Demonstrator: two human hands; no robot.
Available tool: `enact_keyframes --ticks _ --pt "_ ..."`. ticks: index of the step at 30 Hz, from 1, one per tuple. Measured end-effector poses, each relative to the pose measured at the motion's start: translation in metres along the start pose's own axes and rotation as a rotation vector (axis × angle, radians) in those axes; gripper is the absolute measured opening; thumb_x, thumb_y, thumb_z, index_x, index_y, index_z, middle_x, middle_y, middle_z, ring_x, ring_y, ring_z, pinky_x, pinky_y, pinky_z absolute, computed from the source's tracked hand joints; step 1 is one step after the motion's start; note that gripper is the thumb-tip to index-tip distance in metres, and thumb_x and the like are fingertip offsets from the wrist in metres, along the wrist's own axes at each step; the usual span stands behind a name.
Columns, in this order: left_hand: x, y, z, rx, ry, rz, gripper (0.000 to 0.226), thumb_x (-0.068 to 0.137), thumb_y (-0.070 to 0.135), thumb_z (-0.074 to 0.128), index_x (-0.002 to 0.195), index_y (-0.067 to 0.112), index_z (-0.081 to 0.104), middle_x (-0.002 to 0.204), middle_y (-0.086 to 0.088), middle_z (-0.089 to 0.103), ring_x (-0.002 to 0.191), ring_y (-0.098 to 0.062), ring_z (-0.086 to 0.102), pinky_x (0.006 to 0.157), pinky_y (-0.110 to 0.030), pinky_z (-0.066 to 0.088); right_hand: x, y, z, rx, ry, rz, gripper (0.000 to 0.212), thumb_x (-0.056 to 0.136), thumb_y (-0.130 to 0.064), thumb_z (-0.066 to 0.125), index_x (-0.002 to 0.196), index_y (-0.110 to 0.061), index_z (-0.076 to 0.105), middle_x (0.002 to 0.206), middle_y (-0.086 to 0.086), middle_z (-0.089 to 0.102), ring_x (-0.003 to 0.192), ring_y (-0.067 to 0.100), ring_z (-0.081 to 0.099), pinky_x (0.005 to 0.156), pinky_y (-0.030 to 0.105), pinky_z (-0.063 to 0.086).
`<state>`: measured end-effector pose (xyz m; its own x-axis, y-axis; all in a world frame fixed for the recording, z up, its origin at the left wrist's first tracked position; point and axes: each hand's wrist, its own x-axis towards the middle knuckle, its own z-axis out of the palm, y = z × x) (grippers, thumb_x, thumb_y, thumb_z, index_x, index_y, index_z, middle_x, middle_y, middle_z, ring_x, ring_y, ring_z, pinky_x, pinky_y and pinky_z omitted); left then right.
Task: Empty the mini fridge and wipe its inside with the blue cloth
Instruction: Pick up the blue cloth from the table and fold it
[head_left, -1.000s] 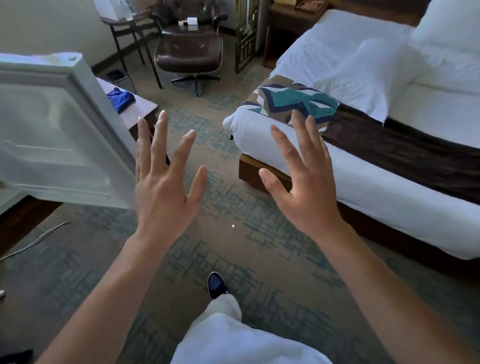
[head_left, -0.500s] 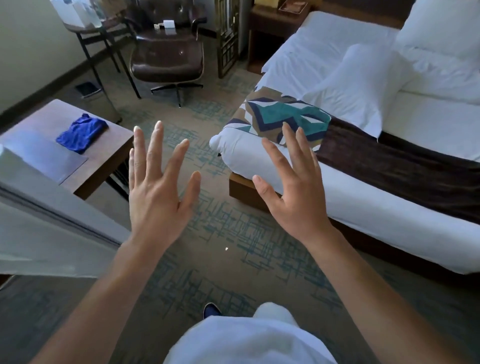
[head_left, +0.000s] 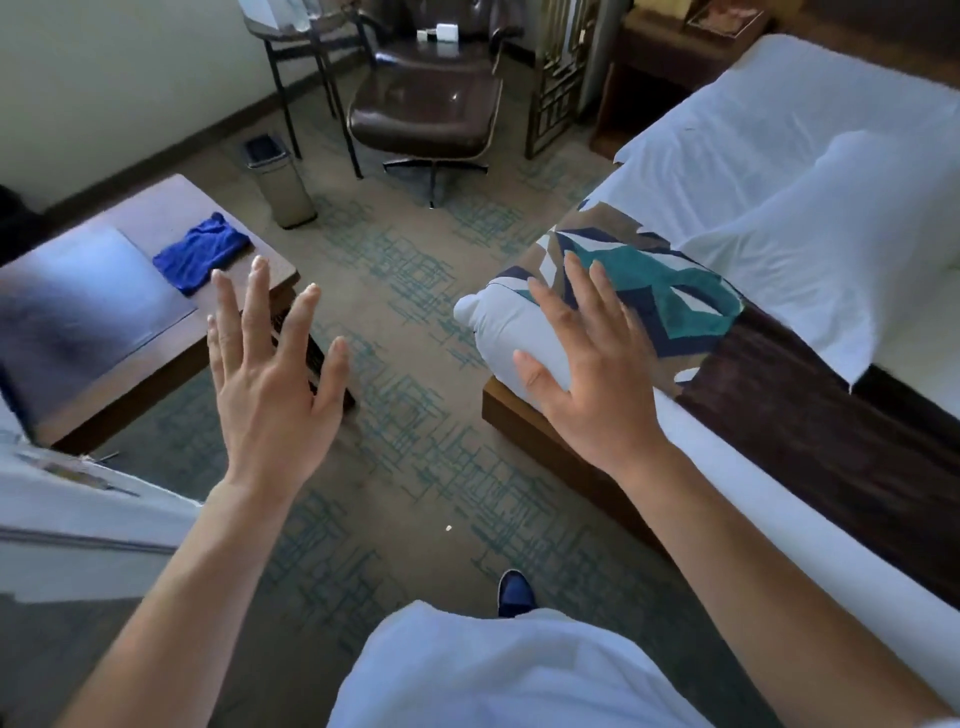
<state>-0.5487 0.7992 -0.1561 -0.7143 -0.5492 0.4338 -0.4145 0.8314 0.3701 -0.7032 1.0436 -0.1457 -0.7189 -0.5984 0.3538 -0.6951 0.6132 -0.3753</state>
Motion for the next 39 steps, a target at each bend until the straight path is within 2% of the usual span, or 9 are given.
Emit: enact_keyframes --ticks 7,13,18,22,27,34,39 --pt "0.035 0.009 0.023 0.052 0.076 -0.092 0.052 0.106 0.044 0.043 0.149 0.017 0.052 0.172 -0.009 0.018 0.161 -0.035 0.003 0.128 -0.057 0.009 0.066 0.027 0.0 0.155 -0.057 -0.112 0.056 0.103 -0.052 0.043 0.155 -0.031 0.043 0.172 0.0 0.023 0.161 0.022 0.013 0.123 0.056 0.031" --pt "0.062 -0.007 0.043 0.104 0.112 -0.102 0.051 0.108 0.046 0.041 0.148 0.016 0.054 0.171 -0.01 0.02 0.16 -0.038 0.005 0.127 -0.062 0.01 0.117 0.029 0.037 0.23 -0.075 -0.191 0.056 0.104 -0.052 0.044 0.155 -0.028 0.044 0.171 0.0 0.024 0.161 0.023 0.012 0.125 0.06 0.026" --pt "0.091 -0.038 0.062 0.133 0.135 -0.215 0.051 0.106 0.044 0.041 0.148 0.018 0.053 0.172 -0.008 0.017 0.161 -0.036 0.002 0.128 -0.06 0.007 0.168 0.016 0.078 0.178 -0.114 -0.232 0.056 0.104 -0.05 0.05 0.156 -0.031 0.042 0.172 -0.002 0.022 0.161 0.022 0.011 0.128 0.044 0.009" --pt "0.112 -0.064 0.082 0.102 0.135 -0.289 0.05 0.105 0.043 0.044 0.149 0.02 0.052 0.173 -0.006 0.016 0.161 -0.034 0.001 0.127 -0.062 0.008 0.212 -0.005 0.114 0.146 -0.158 -0.263 0.057 0.103 -0.048 0.051 0.156 -0.032 0.042 0.172 -0.001 0.022 0.161 0.022 0.011 0.127 0.051 0.015" --pt "0.155 -0.098 0.088 0.08 0.155 -0.364 0.051 0.105 0.044 0.045 0.149 0.021 0.051 0.173 -0.003 0.013 0.161 -0.031 -0.002 0.128 -0.06 0.006 0.266 -0.03 0.151 0.141 -0.189 -0.304 0.057 0.103 -0.05 0.047 0.156 -0.031 0.042 0.172 -0.001 0.02 0.162 0.021 0.009 0.127 0.042 0.005" --pt "0.189 -0.139 0.102 0.134 0.148 -0.414 0.05 0.105 0.046 0.043 0.148 0.023 0.053 0.173 -0.004 0.016 0.161 -0.034 0.0 0.126 -0.064 0.009 0.329 -0.059 0.21 0.18 -0.265 -0.38 0.059 0.103 -0.055 0.042 0.157 -0.032 0.039 0.172 0.0 0.02 0.161 0.023 0.009 0.129 0.052 0.016" --pt "0.212 -0.189 0.114 0.224 0.138 -0.503 0.052 0.104 0.046 0.045 0.151 0.023 0.05 0.173 -0.004 0.016 0.161 -0.033 0.0 0.127 -0.062 0.008 0.384 -0.076 0.259 0.21 -0.34 -0.44 0.059 0.103 -0.055 0.042 0.158 -0.032 0.038 0.173 -0.001 0.019 0.162 0.022 0.008 0.128 0.054 0.018"
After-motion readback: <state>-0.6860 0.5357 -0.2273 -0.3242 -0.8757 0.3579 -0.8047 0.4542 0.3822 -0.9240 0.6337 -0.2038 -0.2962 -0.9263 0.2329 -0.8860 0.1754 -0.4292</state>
